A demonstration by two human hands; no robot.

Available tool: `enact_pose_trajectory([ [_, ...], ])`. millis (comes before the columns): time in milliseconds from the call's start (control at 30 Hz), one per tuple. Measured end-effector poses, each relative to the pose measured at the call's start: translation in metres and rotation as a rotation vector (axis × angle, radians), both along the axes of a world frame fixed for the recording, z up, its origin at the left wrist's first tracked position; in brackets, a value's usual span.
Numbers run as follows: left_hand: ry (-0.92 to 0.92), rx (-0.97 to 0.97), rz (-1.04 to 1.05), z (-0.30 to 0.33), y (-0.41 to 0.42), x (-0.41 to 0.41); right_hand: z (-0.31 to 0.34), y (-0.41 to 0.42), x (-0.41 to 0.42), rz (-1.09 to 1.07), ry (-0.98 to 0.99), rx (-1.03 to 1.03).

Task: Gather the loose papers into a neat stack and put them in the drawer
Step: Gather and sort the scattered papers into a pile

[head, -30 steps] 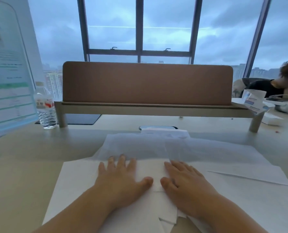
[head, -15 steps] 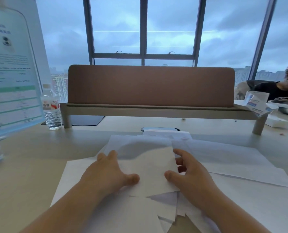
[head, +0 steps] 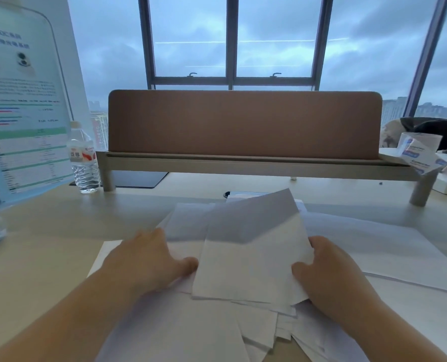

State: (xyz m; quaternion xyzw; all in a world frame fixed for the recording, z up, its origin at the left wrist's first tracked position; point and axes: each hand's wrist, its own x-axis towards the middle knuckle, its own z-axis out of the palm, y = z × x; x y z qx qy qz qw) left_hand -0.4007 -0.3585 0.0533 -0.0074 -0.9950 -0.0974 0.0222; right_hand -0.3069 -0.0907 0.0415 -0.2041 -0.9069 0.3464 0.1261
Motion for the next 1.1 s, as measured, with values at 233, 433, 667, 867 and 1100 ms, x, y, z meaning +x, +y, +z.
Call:
enact_pose_trajectory([
  [233, -0.016, 0.053, -0.033, -0.005, 0.01, 0.001, 0.004, -0.006, 0.001, -0.119, 0.207, -0.219],
  [433, -0.023, -0.069, -0.033, -0.007, 0.018, 0.01, 0.007, -0.006, 0.002, -0.222, 0.263, -0.468],
  [667, -0.076, 0.076, -0.104, 0.005, 0.013, 0.009, 0.002, -0.013, -0.001, -0.164, 0.207, -0.285],
  [867, -0.144, 0.268, -0.18, 0.008, 0.012, 0.013, 0.004, -0.018, 0.001, -0.138, 0.212, -0.267],
  [1100, -0.003, 0.793, -0.021, 0.012, 0.004, 0.003, 0.007, -0.019, 0.002, -0.103, 0.226, -0.383],
])
